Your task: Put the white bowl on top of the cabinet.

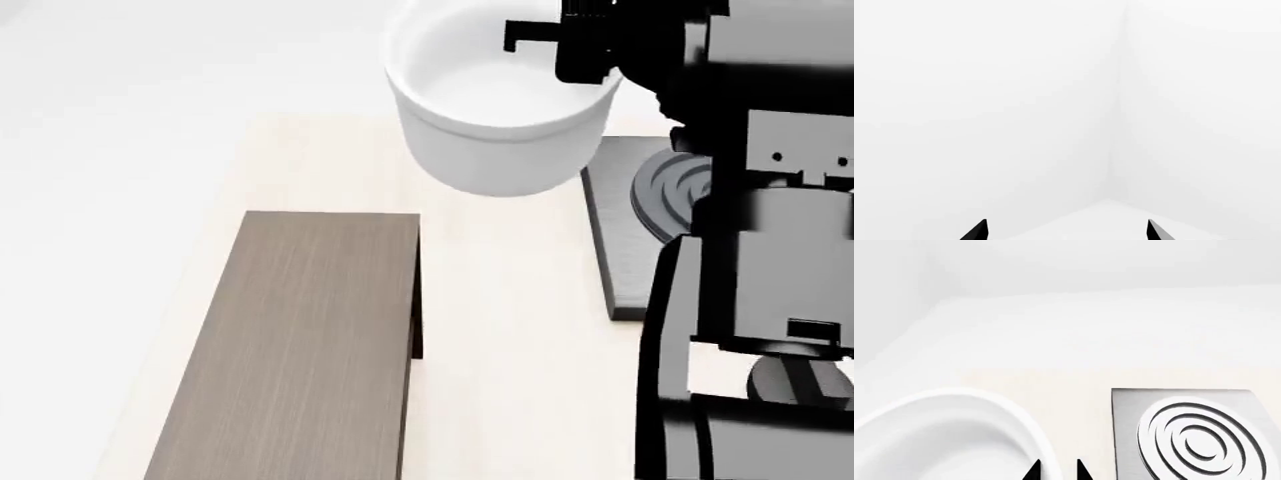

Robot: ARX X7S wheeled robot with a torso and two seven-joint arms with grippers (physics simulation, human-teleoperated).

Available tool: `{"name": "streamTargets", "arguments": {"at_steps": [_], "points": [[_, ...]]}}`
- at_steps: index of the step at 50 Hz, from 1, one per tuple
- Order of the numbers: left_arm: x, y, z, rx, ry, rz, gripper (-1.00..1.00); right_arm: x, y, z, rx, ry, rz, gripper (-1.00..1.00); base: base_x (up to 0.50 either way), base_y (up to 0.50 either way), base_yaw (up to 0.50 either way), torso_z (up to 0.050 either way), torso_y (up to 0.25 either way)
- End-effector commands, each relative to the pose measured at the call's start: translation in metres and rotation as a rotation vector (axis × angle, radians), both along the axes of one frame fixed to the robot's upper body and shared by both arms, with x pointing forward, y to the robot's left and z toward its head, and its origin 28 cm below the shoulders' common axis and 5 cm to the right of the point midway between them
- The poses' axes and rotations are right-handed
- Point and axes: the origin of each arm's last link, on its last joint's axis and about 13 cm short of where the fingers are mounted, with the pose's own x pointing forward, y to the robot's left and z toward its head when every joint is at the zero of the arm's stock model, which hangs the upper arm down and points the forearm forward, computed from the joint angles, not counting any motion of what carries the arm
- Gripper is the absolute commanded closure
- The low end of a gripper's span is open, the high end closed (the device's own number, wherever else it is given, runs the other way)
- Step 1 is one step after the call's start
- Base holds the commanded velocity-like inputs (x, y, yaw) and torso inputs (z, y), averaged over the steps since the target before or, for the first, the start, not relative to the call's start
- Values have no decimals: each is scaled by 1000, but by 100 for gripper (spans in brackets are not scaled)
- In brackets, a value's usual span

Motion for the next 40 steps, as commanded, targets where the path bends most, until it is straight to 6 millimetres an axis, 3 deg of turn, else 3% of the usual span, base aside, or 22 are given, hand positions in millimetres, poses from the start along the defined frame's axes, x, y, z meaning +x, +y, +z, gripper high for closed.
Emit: {"name": "streamTargets", "arguments": {"at_steps": [1, 26, 40], "points": [[1, 0, -1, 7, 5, 1, -100, -19, 14, 5, 26, -40, 143, 100, 0, 0, 0, 0, 0], [0, -1, -1, 9, 9, 1, -100, -51, 28, 4, -26, -83, 297, 100, 0, 0, 0, 0, 1], [1, 1, -3, 14, 9, 6, -100, -67, 46, -6, -32, -72, 417, 100, 0, 0, 0, 1, 1]]}}
